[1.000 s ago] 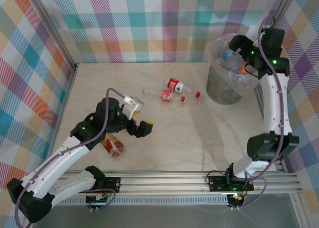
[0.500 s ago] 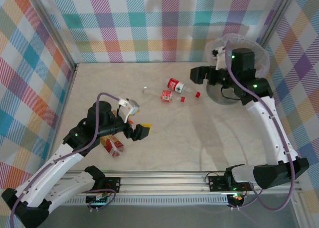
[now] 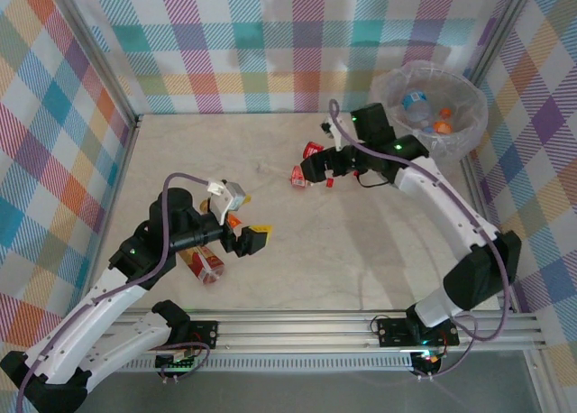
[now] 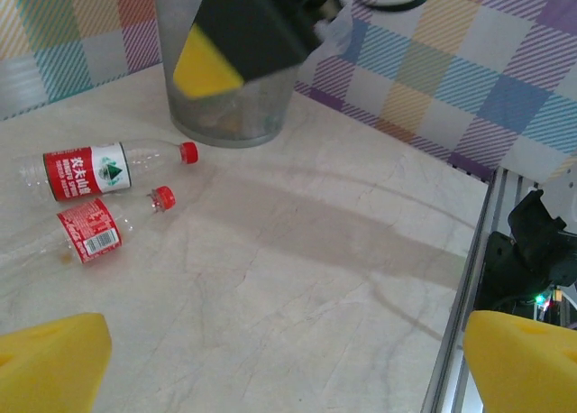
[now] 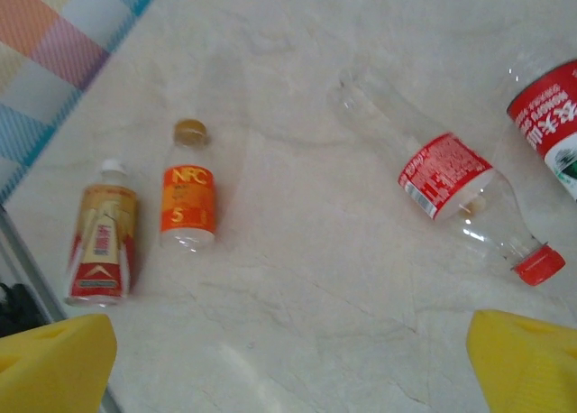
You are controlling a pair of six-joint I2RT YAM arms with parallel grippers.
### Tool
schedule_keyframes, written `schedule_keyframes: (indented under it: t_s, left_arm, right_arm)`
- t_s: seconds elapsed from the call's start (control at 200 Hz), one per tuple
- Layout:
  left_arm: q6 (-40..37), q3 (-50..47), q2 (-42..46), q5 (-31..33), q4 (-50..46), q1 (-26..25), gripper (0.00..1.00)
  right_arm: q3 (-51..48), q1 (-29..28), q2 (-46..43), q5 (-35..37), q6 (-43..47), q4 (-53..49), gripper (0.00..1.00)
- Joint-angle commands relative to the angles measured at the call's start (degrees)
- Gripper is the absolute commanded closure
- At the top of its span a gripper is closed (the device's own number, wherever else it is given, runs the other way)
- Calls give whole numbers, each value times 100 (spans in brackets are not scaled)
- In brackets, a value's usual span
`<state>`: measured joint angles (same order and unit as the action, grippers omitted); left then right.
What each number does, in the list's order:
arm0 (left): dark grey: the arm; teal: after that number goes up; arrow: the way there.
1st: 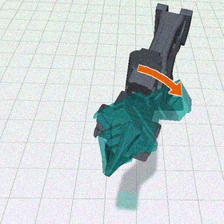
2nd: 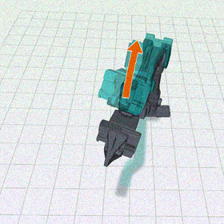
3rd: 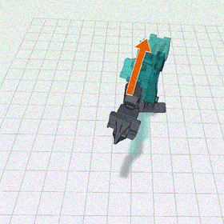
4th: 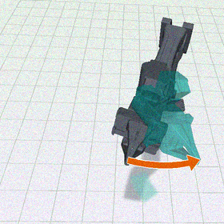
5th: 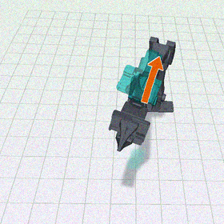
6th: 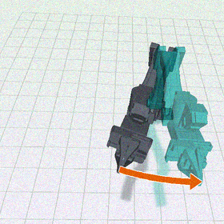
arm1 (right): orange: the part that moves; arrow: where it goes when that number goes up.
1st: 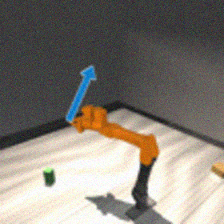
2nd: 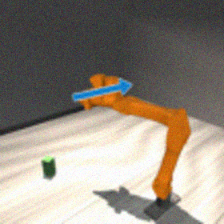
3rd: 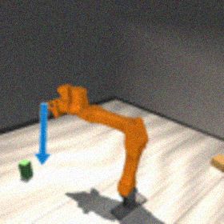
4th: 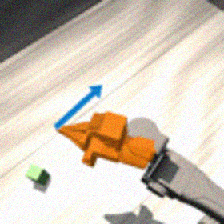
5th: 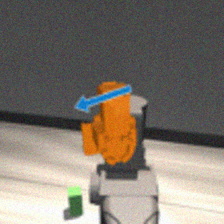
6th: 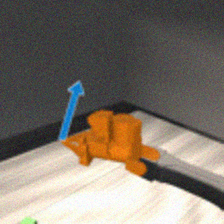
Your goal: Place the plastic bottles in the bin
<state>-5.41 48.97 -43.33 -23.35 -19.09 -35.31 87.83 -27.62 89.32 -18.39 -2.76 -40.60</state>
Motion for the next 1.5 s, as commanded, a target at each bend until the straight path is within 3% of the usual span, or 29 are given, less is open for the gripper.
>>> schedule_keyframes:
  t_s: [0.0, 0.365, 0.71, 1.155, 1.495]
  left_arm:
    - [30, -72, 62, 69, 266, 51, 0]
    - [-2, 37, -133, 358, 74, 51, 0]
    - [-7, 80, -211, 393, -23, 51, 0]
    - [22, 151, -334, 428, -130, 51, 0]
    - [22, 164, -347, 433, -150, 51, 0]
  right_arm:
    - [313, -83, 434, 299, 417, -76, 0]
    - [1322, -261, 2189, 1284, 793, -209, 0]
    - [2556, -328, 3613, 1651, 767, -562, 2]
    - [2758, -513, 4182, 1834, 732, -441, 5]
    - [2660, -819, 4394, 2279, 748, -427, 13]
